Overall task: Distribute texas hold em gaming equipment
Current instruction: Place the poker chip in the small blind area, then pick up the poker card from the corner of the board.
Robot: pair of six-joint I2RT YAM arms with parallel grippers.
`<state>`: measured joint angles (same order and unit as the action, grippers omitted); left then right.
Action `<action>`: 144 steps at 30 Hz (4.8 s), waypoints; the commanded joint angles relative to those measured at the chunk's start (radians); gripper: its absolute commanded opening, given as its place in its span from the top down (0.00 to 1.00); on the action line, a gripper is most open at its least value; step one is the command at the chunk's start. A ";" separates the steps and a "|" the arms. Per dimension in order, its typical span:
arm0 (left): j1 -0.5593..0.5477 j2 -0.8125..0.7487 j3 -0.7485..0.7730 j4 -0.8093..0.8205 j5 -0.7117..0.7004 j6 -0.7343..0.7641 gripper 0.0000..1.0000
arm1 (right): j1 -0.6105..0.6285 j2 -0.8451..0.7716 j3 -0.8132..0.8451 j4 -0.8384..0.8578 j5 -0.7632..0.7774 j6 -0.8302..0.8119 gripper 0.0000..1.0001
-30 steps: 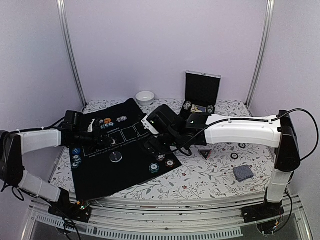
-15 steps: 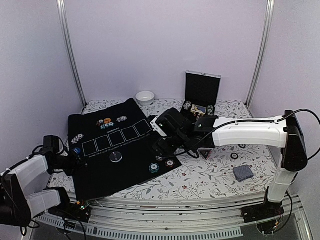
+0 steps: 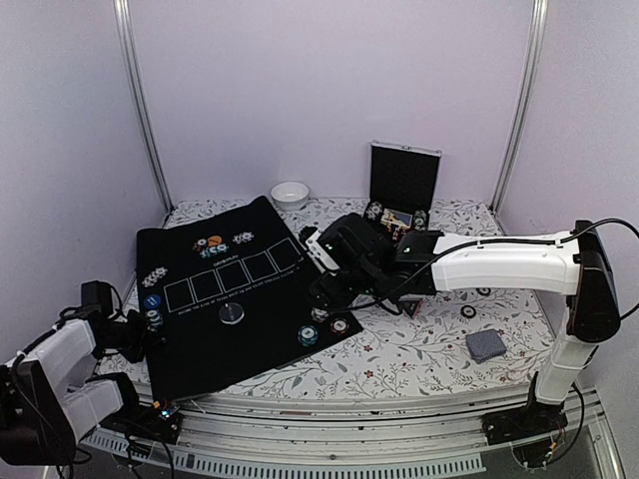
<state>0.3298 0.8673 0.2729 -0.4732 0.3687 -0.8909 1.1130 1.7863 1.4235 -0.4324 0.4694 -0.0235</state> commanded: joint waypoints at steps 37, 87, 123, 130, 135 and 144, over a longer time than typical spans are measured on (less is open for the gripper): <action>-0.305 0.212 0.749 0.082 -0.327 0.352 0.02 | -0.430 -0.234 -0.083 -0.260 -0.181 0.404 0.01; -0.345 0.276 0.531 0.307 -0.010 0.382 0.02 | -0.936 -0.388 -0.708 -0.407 -0.531 1.269 0.01; -0.343 0.279 0.542 0.297 -0.038 0.399 0.02 | -0.924 -0.322 -0.761 -0.339 -0.552 1.225 0.21; -0.344 0.280 0.543 0.293 -0.040 0.402 0.02 | -0.914 -0.337 -0.752 -0.278 -0.561 1.178 0.37; -0.344 0.277 0.544 0.290 -0.043 0.403 0.02 | -0.900 -0.332 -0.742 -0.254 -0.576 1.117 0.42; -0.343 0.275 0.546 0.287 -0.032 0.397 0.02 | -0.830 -0.316 -0.685 -0.253 -0.594 1.022 0.49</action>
<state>-0.0086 1.1507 0.8181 -0.1802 0.3290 -0.5011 0.2379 1.4311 0.7147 -0.7204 -0.1261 1.0542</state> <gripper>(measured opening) 0.982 0.620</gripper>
